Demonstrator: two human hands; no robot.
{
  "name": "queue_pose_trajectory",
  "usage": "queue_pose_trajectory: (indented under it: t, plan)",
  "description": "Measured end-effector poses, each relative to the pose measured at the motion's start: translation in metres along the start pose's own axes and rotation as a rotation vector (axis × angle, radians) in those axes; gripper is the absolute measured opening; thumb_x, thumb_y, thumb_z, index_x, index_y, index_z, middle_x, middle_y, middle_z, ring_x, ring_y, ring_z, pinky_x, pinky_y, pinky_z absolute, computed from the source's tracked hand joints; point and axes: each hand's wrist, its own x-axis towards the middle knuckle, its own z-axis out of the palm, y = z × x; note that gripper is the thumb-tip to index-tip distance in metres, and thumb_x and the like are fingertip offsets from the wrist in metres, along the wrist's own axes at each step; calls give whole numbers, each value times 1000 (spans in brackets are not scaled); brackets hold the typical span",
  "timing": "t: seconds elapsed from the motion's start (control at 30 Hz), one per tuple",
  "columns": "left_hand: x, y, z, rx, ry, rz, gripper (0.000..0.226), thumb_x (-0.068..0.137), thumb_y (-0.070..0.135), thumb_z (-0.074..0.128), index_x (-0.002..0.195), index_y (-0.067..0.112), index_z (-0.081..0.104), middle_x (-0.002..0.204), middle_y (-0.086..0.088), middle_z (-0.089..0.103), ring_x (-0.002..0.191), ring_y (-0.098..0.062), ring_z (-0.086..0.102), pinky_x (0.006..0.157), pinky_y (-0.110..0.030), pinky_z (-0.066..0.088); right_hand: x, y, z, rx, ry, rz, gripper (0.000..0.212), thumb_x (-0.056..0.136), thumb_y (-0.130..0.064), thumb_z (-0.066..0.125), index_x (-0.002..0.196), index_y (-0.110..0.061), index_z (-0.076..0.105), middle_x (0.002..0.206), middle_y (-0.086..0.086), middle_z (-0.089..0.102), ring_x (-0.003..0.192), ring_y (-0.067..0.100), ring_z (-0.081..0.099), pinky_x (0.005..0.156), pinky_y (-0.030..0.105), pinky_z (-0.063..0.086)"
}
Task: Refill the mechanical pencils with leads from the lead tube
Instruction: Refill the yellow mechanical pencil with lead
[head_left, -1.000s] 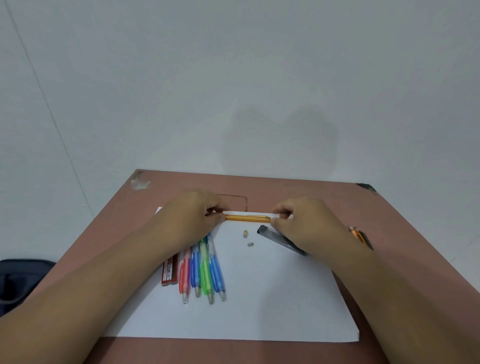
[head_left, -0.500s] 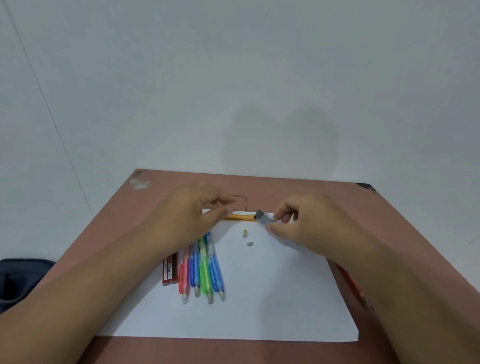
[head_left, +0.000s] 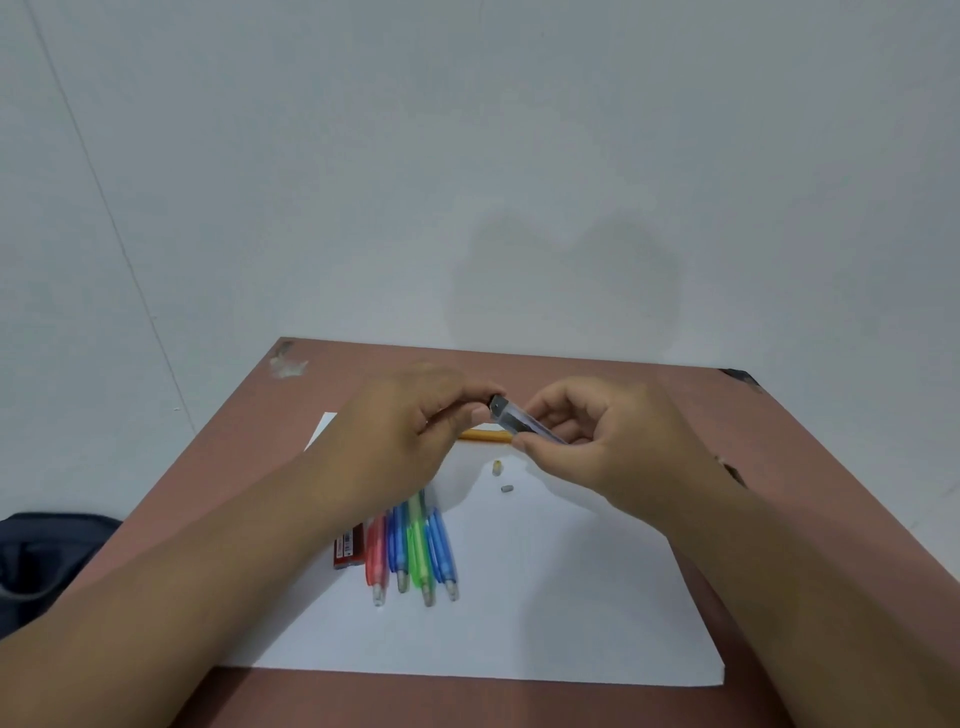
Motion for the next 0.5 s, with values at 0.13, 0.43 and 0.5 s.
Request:
queue_pose_trajectory:
  t: [0.13, 0.43, 0.5]
  plan:
    - [3, 2, -1, 83, 19, 112, 26, 99, 24, 54, 116, 19, 73, 91, 17, 66, 85, 3, 55, 81, -11, 40, 0, 0, 2, 70, -6, 25, 15, 79, -22, 85, 90, -25, 75, 80, -12, 75, 72, 6, 72, 72, 26, 59]
    - [1, 9, -3, 22, 54, -4, 23, 100, 22, 50, 102, 26, 72, 84, 25, 62, 89, 3, 59, 76, -6, 41, -1, -3, 4, 118, -49, 10, 18, 80, -16, 83, 94, -25, 75, 82, -10, 74, 71, 6, 70, 68, 19, 55]
    - [0, 11, 0, -125, 9, -173, 24, 103, 21, 52, 100, 32, 73, 84, 20, 68, 88, 0, 62, 76, -10, 45, 0, -2, 4, 38, -54, -35, 24, 83, -17, 79, 100, -31, 73, 86, -16, 71, 74, 2, 65, 66, 14, 51]
